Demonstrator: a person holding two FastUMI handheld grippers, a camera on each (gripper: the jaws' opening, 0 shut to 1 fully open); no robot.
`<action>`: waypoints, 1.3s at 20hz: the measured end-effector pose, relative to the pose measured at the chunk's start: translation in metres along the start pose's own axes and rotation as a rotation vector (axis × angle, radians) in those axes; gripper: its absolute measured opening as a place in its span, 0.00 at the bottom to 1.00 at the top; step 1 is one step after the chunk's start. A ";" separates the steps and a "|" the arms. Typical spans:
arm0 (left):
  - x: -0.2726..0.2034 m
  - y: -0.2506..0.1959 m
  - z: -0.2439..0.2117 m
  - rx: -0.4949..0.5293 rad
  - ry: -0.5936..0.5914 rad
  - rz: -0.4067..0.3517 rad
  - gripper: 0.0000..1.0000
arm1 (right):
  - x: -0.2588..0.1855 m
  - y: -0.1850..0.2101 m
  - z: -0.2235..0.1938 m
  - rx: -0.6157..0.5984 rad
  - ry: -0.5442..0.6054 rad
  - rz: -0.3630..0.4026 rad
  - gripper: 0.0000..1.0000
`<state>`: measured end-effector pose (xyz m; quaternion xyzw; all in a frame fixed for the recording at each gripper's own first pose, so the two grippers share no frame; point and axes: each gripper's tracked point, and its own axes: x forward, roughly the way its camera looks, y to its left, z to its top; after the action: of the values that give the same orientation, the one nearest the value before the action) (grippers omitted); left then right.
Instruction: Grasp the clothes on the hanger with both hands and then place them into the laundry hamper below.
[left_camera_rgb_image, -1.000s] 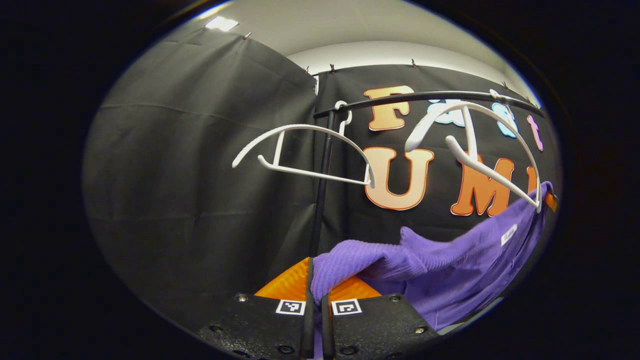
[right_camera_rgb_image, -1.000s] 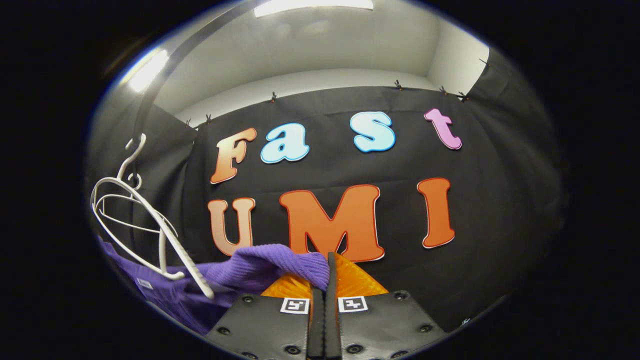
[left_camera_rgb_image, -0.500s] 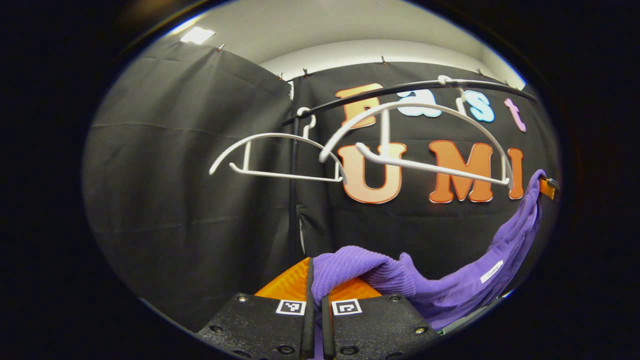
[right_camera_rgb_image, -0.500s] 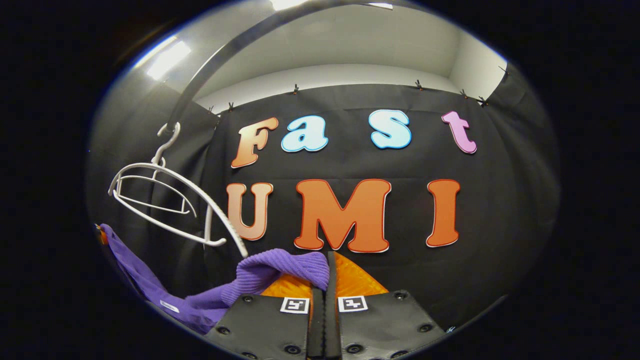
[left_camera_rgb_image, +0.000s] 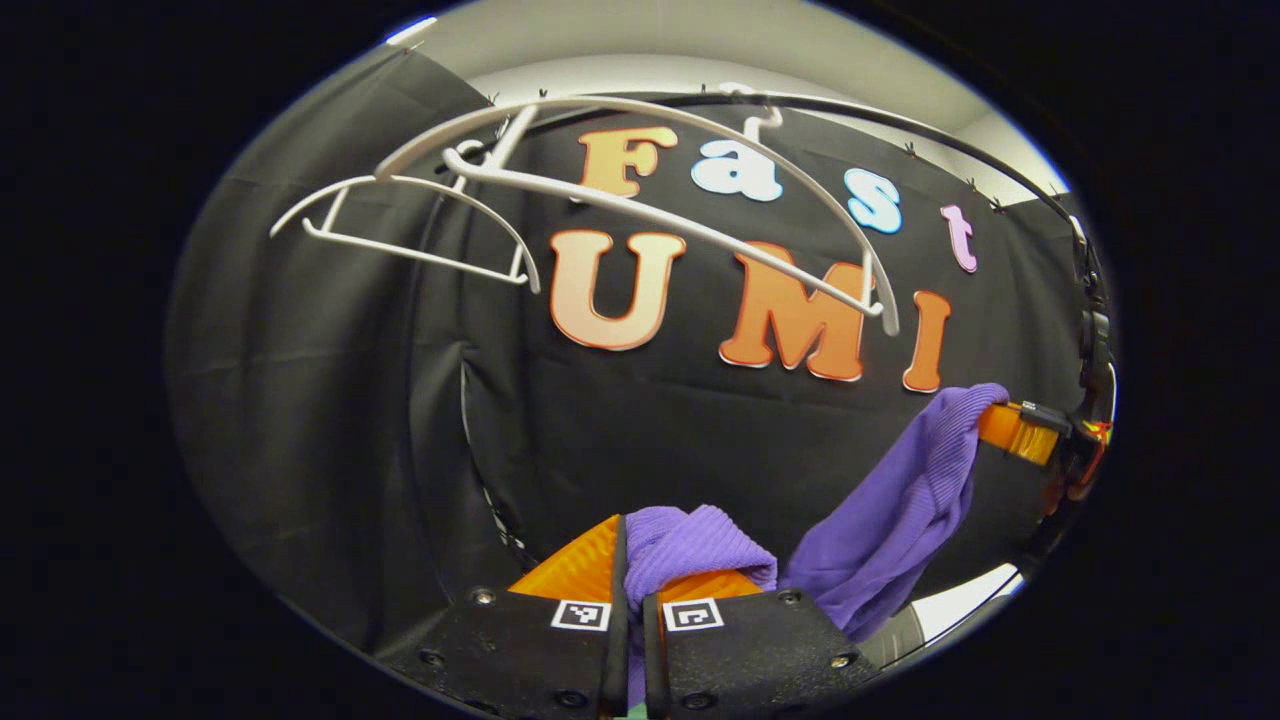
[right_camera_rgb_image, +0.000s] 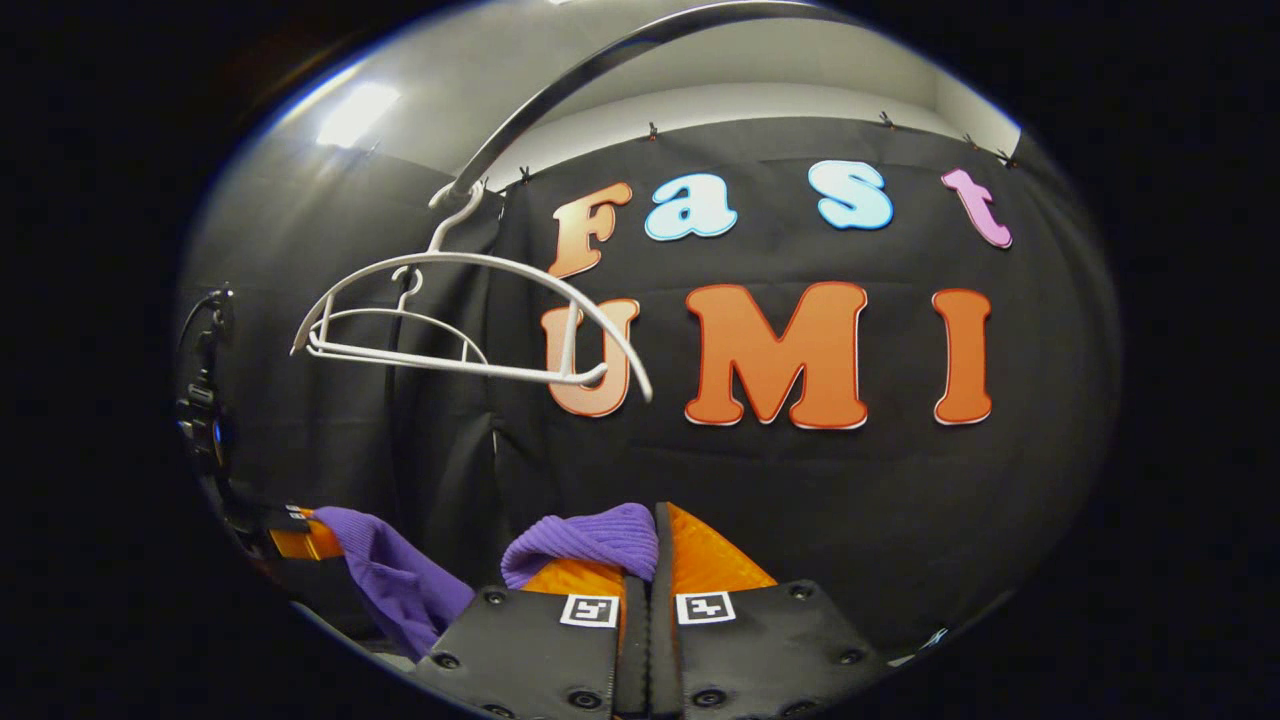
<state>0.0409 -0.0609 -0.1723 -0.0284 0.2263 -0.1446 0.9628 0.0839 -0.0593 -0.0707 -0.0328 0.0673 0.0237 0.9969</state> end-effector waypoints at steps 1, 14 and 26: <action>0.006 -0.009 -0.014 -0.018 0.041 -0.021 0.06 | 0.000 0.005 -0.016 0.007 0.033 0.010 0.08; 0.023 -0.062 -0.244 -0.115 0.623 -0.085 0.13 | -0.028 0.021 -0.305 0.074 0.660 0.033 0.07; 0.003 -0.038 -0.262 -0.124 0.663 0.047 0.96 | -0.069 -0.002 -0.360 0.207 0.777 0.018 0.97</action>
<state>-0.0829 -0.0948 -0.4038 -0.0332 0.5360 -0.1095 0.8364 -0.0320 -0.0888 -0.4170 0.0618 0.4415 0.0115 0.8951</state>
